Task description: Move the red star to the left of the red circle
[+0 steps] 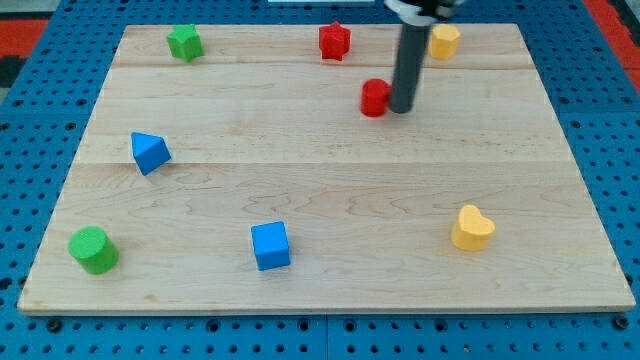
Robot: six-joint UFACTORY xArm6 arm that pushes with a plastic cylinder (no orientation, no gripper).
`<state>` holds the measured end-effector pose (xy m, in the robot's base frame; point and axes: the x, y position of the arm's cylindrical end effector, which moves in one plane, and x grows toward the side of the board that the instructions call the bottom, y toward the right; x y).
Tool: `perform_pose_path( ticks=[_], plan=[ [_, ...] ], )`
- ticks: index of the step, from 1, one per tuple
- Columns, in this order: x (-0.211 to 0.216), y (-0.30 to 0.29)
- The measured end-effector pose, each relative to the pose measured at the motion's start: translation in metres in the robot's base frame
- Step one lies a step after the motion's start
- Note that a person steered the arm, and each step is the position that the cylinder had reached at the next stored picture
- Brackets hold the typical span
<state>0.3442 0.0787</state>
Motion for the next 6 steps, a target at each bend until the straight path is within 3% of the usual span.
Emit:
perform_pose_path(
  ticks=[1, 3, 4, 6],
  plan=[
    [-0.032, 0.023],
    [-0.143, -0.009],
    [-0.15, -0.041],
    [-0.107, -0.101]
  ],
)
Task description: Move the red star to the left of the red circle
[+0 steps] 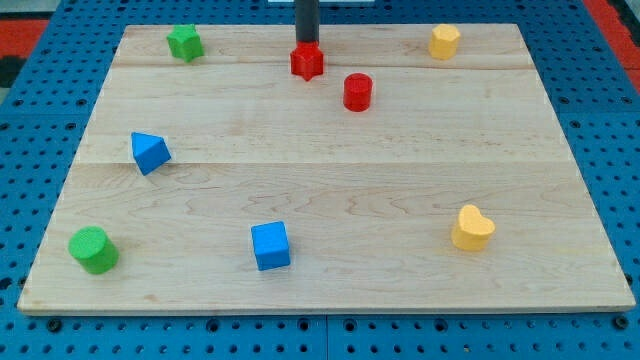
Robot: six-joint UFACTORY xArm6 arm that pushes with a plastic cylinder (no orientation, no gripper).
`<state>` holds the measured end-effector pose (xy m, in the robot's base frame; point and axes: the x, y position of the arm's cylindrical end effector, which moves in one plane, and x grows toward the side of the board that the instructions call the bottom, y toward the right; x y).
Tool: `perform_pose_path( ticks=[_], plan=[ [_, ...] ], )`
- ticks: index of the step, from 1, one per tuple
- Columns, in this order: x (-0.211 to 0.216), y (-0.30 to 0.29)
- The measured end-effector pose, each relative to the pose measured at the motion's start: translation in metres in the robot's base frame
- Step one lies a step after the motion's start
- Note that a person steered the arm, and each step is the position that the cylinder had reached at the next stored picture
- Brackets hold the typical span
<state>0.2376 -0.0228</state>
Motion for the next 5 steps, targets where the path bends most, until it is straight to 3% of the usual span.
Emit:
perform_pose_path(
  ticks=[2, 5],
  plan=[
    [0.021, -0.033],
    [0.046, 0.011]
  ],
)
